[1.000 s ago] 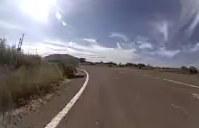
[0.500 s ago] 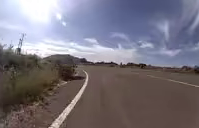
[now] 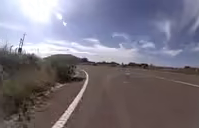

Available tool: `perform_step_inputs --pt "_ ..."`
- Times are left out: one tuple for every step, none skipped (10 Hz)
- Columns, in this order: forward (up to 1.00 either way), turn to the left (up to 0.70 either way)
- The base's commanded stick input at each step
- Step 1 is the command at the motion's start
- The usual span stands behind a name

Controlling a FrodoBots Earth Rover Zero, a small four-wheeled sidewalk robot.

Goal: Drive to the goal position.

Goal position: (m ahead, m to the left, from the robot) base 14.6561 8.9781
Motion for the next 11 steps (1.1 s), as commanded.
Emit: perform_step_inputs --pt "1.00 0.00" --pt "1.00 0.00" --pt "1.00 0.00" --pt "1.00 0.00" --pt "1.00 0.00" --pt "1.00 0.00" --pt "1.00 0.00" --pt "1.00 0.00" --pt "1.00 0.00" --pt "1.00 0.00" --pt "1.00 0.00"
